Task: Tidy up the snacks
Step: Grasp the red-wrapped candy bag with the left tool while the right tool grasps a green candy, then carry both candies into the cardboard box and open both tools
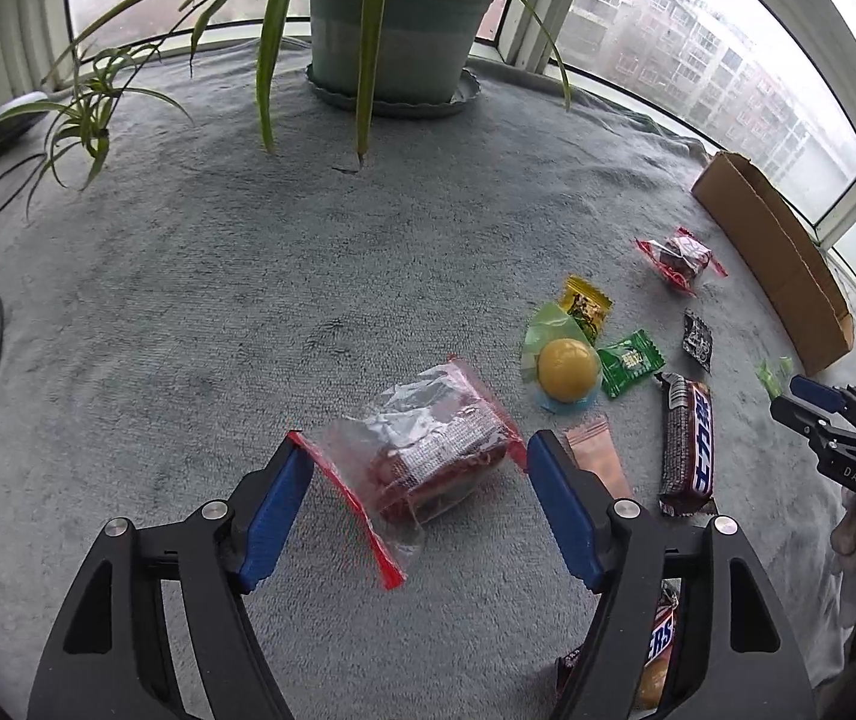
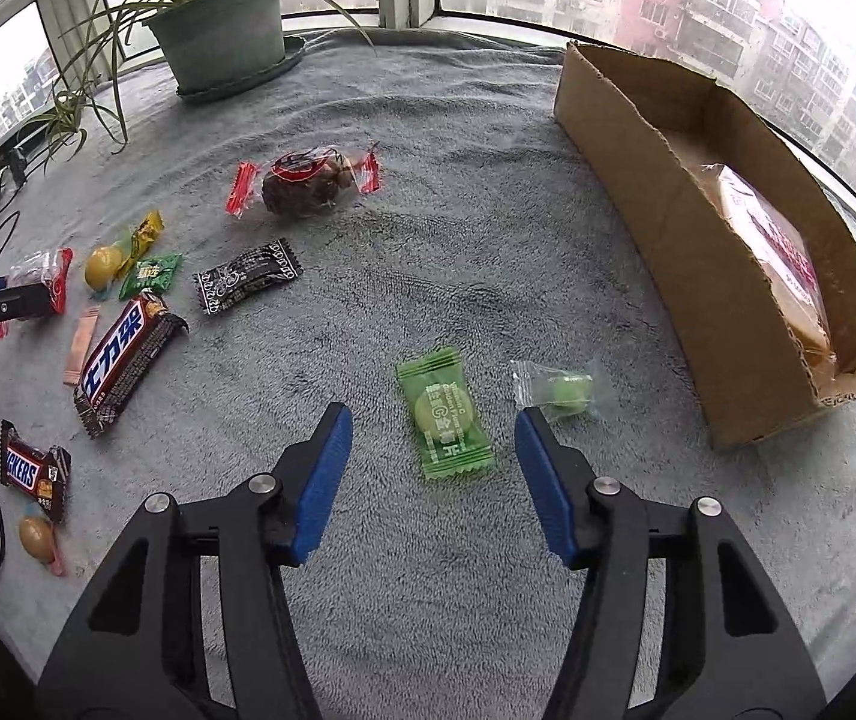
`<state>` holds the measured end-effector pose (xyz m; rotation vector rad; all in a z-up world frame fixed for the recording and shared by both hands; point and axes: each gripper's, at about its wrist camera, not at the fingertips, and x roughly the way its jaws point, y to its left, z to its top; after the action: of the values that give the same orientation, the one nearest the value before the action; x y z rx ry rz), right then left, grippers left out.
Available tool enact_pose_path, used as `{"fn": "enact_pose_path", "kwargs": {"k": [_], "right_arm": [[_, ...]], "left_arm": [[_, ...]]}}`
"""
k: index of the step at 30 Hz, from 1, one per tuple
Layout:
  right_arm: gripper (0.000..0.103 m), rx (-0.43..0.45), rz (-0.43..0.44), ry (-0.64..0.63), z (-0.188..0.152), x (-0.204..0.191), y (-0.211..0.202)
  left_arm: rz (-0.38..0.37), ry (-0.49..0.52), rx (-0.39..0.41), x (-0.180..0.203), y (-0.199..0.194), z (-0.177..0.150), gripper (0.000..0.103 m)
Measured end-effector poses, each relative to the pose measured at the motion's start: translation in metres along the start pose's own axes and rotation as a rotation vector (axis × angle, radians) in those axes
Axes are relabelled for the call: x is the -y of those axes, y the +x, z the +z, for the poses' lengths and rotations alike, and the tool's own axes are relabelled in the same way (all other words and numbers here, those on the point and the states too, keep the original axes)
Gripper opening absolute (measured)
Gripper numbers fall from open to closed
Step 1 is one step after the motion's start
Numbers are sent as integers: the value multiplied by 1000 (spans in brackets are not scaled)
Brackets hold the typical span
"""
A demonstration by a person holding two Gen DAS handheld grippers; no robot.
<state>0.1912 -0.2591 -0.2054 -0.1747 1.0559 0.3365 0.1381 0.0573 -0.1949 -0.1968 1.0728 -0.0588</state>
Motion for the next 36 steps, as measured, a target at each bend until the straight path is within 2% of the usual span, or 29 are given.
{"fn": "enact_pose_path", "kwargs": {"k": [7,9,13,15,17,25,36], "right_arm": [[51,-22,0,-1,1,3,9],[51,-23,2,-1,2,3,8],[40,-22,5,-6,1,3,7],[31,-24,7,-7,1,2,6],[25,-25,13,-6,0,1,5],[25,-18,26,4,0,0,3],[24,59,52,22,11,0,-26]], "left_arm": [[-4,-6,5,1,2,-4,73],[-3,-4,11,1,2,-5,68],[-13,6,21,2,0,-7,49],[-19,14,23,4,-1,-8,38],[-15,17,29,6,0,-7,37],[-23,12,36,2,-4,-9,34],[-44,2,85,4,-28,0,33]]}}
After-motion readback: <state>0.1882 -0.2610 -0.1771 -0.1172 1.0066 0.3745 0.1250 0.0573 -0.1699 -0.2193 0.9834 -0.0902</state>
